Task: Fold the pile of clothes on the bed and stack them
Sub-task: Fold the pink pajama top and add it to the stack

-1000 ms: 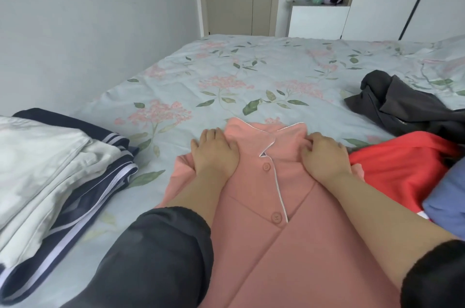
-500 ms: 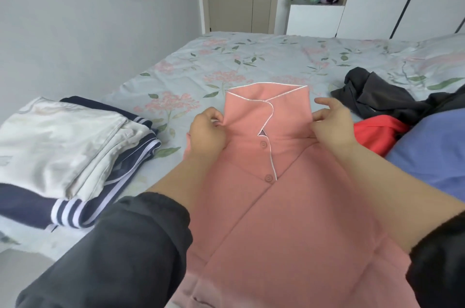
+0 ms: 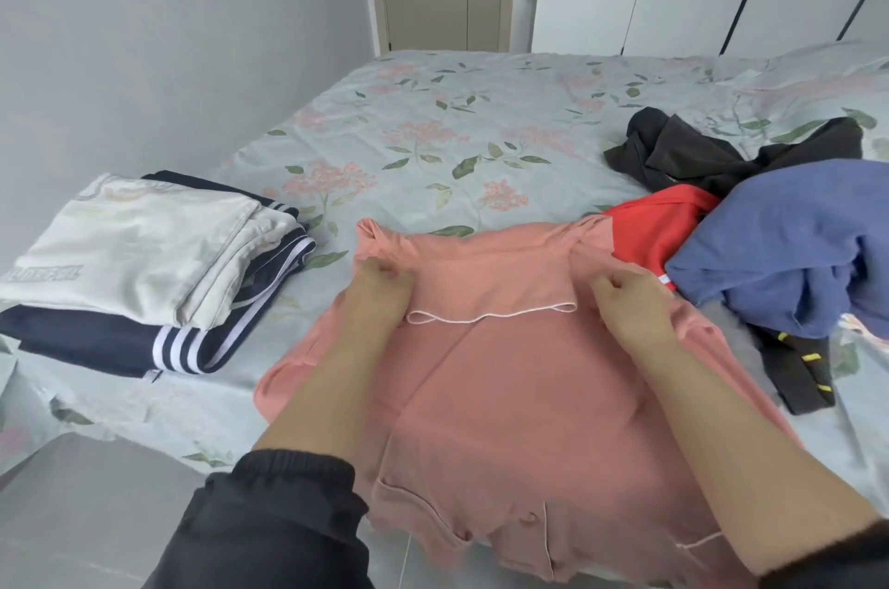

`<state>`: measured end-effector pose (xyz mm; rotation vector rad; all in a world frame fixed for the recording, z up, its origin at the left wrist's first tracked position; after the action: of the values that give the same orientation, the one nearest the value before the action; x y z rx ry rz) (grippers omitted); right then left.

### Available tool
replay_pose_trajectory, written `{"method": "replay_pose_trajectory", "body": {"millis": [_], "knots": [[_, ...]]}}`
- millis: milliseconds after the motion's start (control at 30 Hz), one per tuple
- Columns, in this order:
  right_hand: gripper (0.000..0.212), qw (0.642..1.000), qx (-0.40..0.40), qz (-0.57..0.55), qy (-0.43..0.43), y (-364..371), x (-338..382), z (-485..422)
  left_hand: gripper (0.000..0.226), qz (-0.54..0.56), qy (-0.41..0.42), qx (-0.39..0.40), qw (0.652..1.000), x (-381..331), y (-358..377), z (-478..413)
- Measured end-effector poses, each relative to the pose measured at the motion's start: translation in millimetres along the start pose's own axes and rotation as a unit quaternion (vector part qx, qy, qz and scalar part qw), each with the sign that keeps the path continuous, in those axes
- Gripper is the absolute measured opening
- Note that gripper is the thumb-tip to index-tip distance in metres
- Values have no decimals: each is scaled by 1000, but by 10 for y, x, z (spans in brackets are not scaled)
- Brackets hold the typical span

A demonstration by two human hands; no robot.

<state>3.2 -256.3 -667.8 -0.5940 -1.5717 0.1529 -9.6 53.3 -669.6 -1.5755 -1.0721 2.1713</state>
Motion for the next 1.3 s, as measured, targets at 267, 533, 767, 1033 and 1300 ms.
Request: {"method": "replay_pose_trajectory", "body": {"millis": [267,533,767,1033,1300], "knots": [[32,992,104,64,40,200,26,-37,54,-44,34,15,998,3,41,-61],[39,988,101,108,52,201,167,-307,47,12,23,-18,999,14,31,-352],[31,998,-20,52,11,307,189,-580,48,19,74,-118,990,-102,11,-456],[28,963,-127,208,-113,214,453,-532,42,-218,313,-216,899,-464,36,-283],[53,909,161,367,-112,814,83,-418,55,-420,248,12,873,-171,573,-395]]}}
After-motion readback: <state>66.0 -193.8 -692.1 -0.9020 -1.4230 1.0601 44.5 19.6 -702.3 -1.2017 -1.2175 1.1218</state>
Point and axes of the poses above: each hand's wrist, its own z-axis away from the middle knuckle, its own y-axis out of the palm, x = y × z, the point moved 6 cm from there along -z, towards the middle knuckle, and after that the axes turned 13 degrees about -z, right-handed, at the moved point
